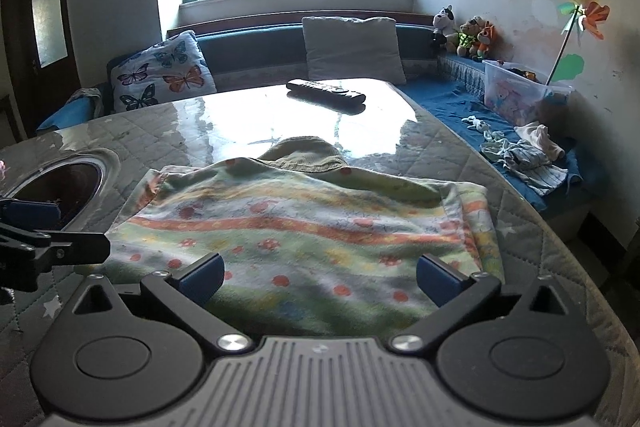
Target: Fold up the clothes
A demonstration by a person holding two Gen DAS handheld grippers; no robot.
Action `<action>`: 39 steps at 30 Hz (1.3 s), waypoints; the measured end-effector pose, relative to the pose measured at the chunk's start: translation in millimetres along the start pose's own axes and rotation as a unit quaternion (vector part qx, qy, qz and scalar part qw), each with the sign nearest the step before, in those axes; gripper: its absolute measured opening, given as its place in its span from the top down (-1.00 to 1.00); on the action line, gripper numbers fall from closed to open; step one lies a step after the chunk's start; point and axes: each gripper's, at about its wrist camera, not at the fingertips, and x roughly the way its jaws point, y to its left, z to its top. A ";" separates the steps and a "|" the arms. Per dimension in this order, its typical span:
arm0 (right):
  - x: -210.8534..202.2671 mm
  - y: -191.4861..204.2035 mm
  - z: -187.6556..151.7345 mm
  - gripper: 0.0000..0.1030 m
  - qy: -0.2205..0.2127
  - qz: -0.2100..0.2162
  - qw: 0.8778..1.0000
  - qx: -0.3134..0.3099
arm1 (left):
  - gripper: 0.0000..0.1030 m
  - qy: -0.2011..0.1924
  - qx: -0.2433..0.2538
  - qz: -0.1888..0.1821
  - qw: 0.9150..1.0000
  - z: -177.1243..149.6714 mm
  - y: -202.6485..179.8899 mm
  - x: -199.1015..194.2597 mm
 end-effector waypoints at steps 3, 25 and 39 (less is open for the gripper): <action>-4.6 3.5 -1.7 -1.00 -0.002 -0.004 1.000 0.004 | -1.00 -0.003 0.009 0.006 1.000 -3.3 -3.3 -6.1; -38.6 43.1 -25.5 -1.00 -0.001 -0.024 0.999 0.027 | -1.00 0.017 0.027 0.011 0.999 -35.6 3.2 -42.5; -58.0 66.7 -48.2 -1.00 -0.001 -0.046 0.998 0.034 | -1.00 0.012 0.028 0.022 0.999 -52.1 13.6 -61.6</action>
